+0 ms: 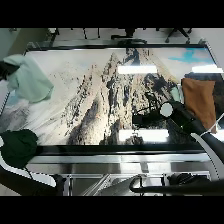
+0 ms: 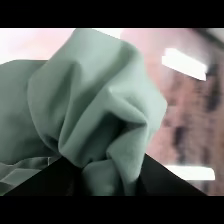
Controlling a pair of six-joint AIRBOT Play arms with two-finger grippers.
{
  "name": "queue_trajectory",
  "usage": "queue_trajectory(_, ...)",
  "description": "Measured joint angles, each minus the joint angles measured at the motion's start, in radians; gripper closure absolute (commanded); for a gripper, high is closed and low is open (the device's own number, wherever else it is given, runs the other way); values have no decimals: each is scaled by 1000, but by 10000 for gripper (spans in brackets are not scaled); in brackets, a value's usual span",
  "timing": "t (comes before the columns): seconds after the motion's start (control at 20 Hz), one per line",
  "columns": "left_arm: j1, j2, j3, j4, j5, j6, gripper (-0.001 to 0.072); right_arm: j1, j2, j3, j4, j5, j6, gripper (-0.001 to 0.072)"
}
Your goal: Fold the shirts.
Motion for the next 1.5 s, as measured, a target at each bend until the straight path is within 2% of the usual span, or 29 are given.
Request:
queue_trajectory(0.15,-167,84,-1,-82,-58,6,683,-2,3,0,6,2,0,693)
queue_trajectory(0.3,-372,122,-14,-80,-100,-23,683,-22,12,2,9,6,0,692)
queue_trajectory(0.45,-584,135,-84,36,-68,-72,683,-69,25,4,10,24,-4,693)
queue_trajectory(0.65,-806,125,-229,214,72,-115,671,-138,35,4,10,72,-23,680)
queue_trajectory(0.7,-842,111,-254,240,104,-120,411,-149,36,4,9,81,-28,555)
queue_trajectory(0.75,-871,92,-269,261,128,-129,81,-156,37,4,9,86,-31,365)
queue_trajectory(0.8,-891,70,-271,275,143,-141,-1,-162,37,4,9,93,-38,312)
queue_trajectory(0.9,-897,32,-232,294,128,-175,-1,-169,39,5,10,101,-40,312)
queue_trajectory(1.0,-858,11,-147,307,57,-223,0,-172,42,8,10,113,-46,312)
queue_trajectory(1.2,-727,51,-87,330,-173,-337,0,-161,43,3,13,130,-67,312)
queue_trajectory(1.35,-673,151,-280,354,-293,-360,0,-96,33,-32,37,70,-106,310)
queue_trajectory(1.5,-667,269,-586,391,-247,-349,-1,-12,-18,-56,55,-30,-135,310)
